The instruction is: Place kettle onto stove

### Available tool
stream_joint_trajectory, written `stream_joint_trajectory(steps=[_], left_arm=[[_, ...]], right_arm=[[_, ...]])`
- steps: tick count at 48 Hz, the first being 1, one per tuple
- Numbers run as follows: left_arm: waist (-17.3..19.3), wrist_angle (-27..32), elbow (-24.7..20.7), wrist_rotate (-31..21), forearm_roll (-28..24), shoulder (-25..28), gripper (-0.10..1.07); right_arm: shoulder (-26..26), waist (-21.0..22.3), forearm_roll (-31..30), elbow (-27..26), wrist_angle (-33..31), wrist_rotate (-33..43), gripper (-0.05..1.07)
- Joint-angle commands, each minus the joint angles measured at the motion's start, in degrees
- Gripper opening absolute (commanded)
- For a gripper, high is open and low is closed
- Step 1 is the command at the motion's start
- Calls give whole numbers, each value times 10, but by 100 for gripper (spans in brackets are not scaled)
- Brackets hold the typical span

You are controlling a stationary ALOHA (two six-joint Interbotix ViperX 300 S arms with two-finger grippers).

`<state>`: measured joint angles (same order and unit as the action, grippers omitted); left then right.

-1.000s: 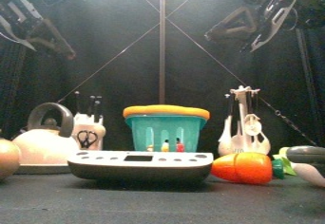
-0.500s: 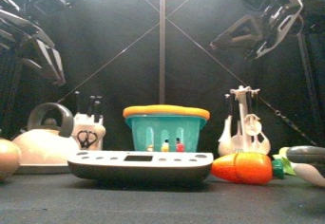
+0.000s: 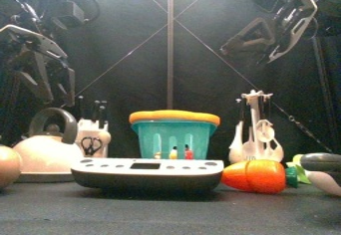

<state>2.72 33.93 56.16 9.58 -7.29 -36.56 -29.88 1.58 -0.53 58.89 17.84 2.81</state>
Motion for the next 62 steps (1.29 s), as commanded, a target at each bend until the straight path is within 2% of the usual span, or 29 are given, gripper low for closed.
stream_joint_trajectory(steps=[1, 9, 18, 27, 38, 46, 62], left_arm=[[10, -3, -10, 15, 24, 1, 99], [29, -18, 4, 36, 52, 1, 99], [51, -56, 24, 44, 54, 2, 98], [54, -69, 35, 43, 55, 2, 98], [54, -82, 53, 43, 83, 4, 95], [54, -98, 55, 43, 88, 4, 88], [54, -96, 54, 42, 91, 4, 67]], right_arm=[[-4, 2, 1, -4, 4, -1, 2], [-3, 3, 1, -2, 4, -1, 2], [-2, 4, 1, 1, 4, -1, 2], [-2, 4, 4, 4, 4, 1, 2], [-2, 4, 4, 4, 4, -1, 2], [-2, 5, 4, 5, 4, 1, 2], [-2, 4, 5, 8, 4, 1, 2]])
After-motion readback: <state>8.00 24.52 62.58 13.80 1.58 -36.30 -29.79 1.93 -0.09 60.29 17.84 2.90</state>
